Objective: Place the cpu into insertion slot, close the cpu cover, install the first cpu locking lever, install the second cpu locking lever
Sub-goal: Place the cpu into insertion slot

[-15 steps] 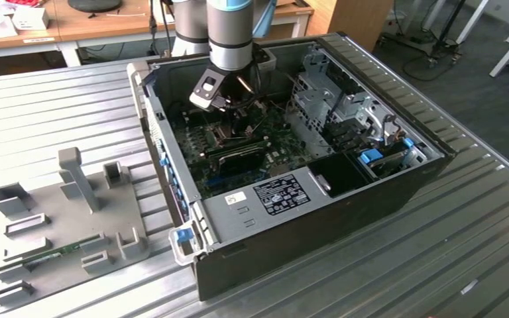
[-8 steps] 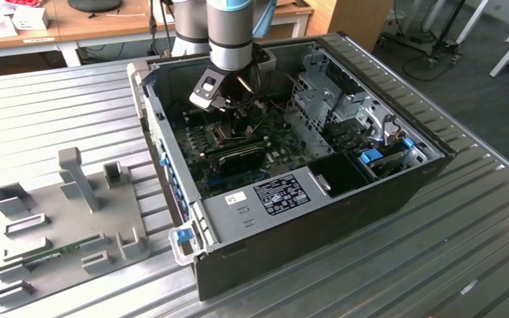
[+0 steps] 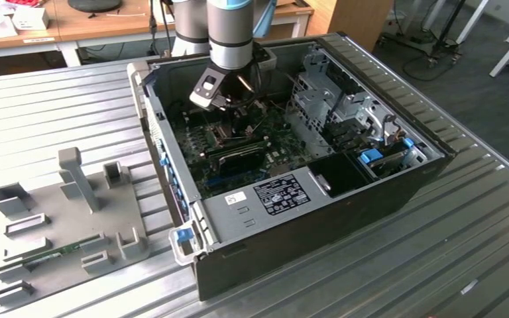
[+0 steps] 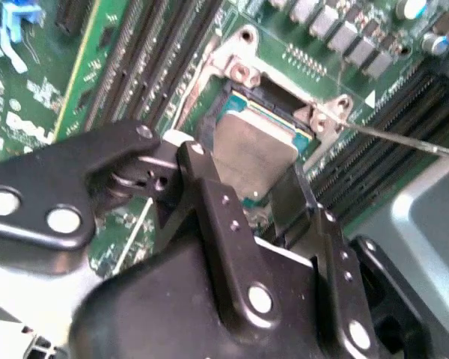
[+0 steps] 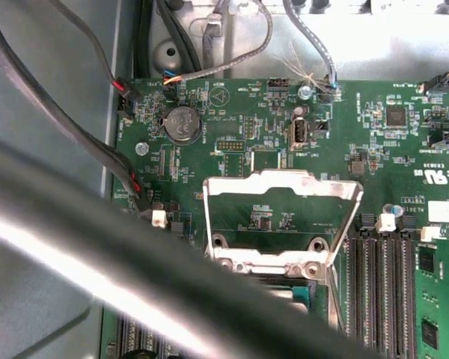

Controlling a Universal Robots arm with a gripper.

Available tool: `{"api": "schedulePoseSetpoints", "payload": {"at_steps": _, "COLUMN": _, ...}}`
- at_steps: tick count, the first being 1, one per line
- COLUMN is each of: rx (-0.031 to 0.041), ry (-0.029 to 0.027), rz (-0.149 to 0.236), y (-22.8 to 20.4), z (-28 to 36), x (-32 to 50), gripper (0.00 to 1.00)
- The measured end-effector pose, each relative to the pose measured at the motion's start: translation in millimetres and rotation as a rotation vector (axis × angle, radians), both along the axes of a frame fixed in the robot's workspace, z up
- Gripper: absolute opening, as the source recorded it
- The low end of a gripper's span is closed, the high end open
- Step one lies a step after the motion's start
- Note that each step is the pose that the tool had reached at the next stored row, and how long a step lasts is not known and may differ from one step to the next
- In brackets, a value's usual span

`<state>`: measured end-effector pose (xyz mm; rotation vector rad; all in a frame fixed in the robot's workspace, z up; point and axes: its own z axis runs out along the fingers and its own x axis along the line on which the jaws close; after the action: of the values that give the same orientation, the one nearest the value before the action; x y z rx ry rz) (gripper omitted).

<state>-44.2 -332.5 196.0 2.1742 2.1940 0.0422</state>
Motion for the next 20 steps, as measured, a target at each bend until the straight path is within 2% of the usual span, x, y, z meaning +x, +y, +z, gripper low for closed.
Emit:
{"api": "schedulePoseSetpoints", "payload": {"at_steps": 6, "rx": -0.0001, "ry": 0.0000, "rz": -0.042, "y": 0.0, "z": -0.3, "x": -0.1, "gripper": 0.54}}
{"api": "schedulePoseSetpoints", "payload": {"at_steps": 20, "rx": 0.0021, "ry": -0.0011, "rz": -0.035, "y": 0.0, "z": -2.6, "x": -0.5, "gripper": 0.54}}
